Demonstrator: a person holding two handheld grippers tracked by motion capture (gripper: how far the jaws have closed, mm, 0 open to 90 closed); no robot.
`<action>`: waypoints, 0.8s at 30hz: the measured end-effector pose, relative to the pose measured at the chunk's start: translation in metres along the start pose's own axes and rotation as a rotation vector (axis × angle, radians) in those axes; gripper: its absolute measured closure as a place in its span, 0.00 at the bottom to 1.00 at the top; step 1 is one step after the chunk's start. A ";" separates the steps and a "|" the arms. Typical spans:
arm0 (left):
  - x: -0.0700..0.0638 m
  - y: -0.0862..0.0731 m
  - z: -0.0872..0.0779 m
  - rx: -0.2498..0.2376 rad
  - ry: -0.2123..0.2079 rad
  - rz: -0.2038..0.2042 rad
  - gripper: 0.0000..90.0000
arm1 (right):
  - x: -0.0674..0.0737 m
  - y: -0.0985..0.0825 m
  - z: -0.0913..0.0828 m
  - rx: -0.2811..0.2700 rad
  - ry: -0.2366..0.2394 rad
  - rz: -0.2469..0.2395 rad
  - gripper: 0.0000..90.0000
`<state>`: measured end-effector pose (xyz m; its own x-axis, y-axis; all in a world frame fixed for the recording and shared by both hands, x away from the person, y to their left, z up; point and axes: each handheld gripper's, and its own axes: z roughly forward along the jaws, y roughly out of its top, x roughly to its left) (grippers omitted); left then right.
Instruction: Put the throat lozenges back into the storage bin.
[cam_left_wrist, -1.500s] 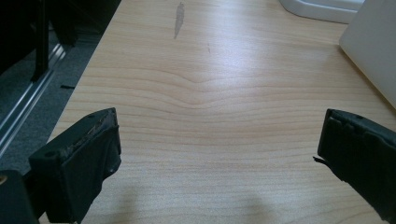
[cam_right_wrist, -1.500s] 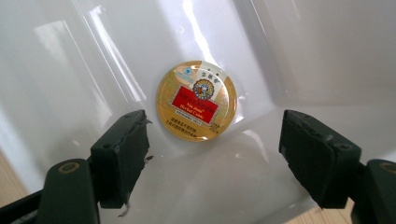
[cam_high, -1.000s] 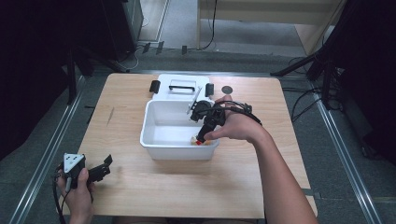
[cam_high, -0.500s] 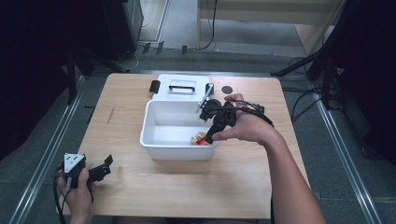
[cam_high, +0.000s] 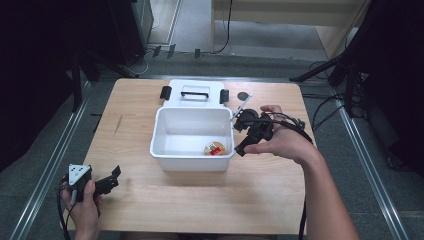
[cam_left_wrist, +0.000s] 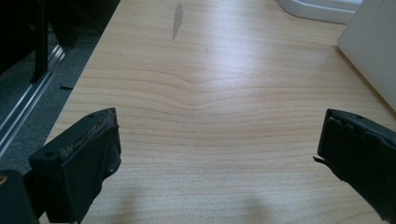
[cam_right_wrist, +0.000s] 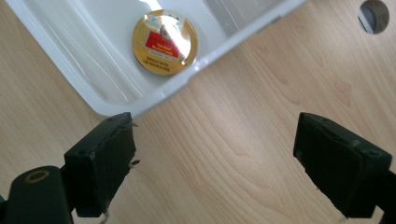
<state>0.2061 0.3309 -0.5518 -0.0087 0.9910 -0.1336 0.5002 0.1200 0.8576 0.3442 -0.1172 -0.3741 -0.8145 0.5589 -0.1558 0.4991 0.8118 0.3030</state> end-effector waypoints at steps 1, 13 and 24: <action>0.000 0.000 0.000 0.000 0.000 0.000 0.00 | -0.001 -0.003 0.000 -0.002 -0.003 0.005 0.14; 0.000 0.000 0.000 -0.001 0.002 0.000 0.00 | -0.021 -0.051 0.013 -0.039 -0.021 0.157 0.13; 0.000 0.000 0.000 -0.004 0.003 -0.002 0.00 | -0.029 -0.098 0.033 -0.121 -0.060 0.283 0.04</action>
<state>0.2058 0.3309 -0.5518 -0.0121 0.9910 -0.1337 0.4969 0.1220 0.8592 0.3287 -0.2073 -0.4308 -0.6270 0.7721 -0.1037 0.6620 0.5983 0.4515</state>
